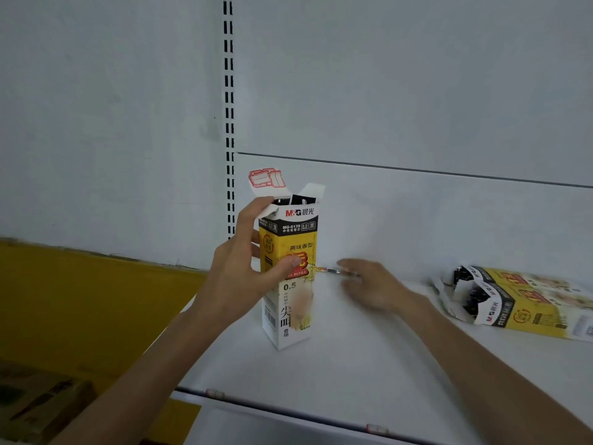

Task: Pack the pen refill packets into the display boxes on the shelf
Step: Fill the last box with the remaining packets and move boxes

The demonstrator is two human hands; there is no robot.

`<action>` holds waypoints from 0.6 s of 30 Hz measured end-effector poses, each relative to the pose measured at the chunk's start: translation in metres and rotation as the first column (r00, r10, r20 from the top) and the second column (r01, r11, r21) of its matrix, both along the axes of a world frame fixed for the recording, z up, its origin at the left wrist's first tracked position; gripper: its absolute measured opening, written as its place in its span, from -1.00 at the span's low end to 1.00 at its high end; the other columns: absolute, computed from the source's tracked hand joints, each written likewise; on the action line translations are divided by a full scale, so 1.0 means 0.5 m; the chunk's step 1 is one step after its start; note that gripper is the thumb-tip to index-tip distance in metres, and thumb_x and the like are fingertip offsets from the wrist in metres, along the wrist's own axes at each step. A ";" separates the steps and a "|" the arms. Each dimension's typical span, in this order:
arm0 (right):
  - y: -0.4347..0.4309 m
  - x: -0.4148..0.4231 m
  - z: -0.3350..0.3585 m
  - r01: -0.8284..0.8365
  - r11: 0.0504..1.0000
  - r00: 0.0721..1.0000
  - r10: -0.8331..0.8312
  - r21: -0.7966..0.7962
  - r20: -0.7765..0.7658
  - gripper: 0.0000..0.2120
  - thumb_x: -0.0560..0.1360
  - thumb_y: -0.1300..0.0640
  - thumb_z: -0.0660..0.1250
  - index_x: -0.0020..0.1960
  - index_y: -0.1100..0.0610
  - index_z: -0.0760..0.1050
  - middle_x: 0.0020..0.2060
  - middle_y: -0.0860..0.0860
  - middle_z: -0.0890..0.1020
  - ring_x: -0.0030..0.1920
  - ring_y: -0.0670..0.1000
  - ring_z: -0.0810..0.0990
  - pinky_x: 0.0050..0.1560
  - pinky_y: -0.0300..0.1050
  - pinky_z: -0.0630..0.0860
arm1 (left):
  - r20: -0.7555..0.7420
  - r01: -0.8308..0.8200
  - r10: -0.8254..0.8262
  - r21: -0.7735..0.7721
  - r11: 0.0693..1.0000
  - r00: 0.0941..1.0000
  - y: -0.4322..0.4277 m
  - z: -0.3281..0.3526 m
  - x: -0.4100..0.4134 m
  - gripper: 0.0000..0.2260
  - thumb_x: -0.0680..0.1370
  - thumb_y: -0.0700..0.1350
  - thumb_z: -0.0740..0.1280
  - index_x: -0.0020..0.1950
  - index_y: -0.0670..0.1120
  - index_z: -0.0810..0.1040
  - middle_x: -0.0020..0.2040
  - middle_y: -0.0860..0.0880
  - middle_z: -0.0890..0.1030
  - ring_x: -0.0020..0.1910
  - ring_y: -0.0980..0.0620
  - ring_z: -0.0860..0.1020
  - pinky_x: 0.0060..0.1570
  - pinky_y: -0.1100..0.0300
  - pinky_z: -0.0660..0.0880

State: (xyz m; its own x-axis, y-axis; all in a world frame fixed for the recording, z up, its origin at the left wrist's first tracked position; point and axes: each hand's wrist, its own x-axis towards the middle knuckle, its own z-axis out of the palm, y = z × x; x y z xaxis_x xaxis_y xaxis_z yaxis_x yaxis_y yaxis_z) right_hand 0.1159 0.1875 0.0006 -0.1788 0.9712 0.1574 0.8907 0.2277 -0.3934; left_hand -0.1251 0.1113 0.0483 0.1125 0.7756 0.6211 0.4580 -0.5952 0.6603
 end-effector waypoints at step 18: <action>-0.113 -0.053 0.277 0.139 0.792 0.557 0.433 0.594 -0.708 -0.73 0.47 0.35 0.30 -0.32 0.07 0.51 -0.50 -0.17 0.57 -0.47 -0.17 0.53 -0.35 -0.26 0.55 | 0.024 0.090 -0.091 0.019 0.996 0.996 -0.017 -0.004 0.007 -0.40 0.34 0.14 0.32 0.12 0.56 -0.01 -0.04 0.39 0.40 -0.05 0.19 0.54 -0.31 0.34 0.56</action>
State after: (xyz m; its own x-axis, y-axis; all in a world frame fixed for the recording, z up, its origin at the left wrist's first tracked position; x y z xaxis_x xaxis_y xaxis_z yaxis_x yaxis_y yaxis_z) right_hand 0.0895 0.1308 0.1388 0.1639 0.6246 0.7636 0.2057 0.7354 -0.6457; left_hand -0.1215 0.1026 0.0462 0.1663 0.7518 0.6381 0.3856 -0.6452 0.6596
